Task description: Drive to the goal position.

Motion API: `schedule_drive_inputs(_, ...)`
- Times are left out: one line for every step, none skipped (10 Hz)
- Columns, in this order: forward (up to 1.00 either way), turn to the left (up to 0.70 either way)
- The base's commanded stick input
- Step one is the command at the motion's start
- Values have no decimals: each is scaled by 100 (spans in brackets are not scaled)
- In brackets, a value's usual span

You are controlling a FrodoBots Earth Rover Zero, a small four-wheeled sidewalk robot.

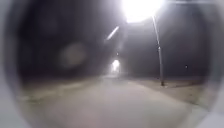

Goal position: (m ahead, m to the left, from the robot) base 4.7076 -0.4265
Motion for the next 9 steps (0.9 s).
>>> schedule_drive_inputs(100, 0)
schedule_drive_inputs(100, 0)
schedule_drive_inputs(100, 0)
schedule_drive_inputs(100, 0)
schedule_drive_inputs(100, 0)
schedule_drive_inputs(100, 0)
schedule_drive_inputs(100, 0)
schedule_drive_inputs(100, 0)
schedule_drive_inputs(100, 0)
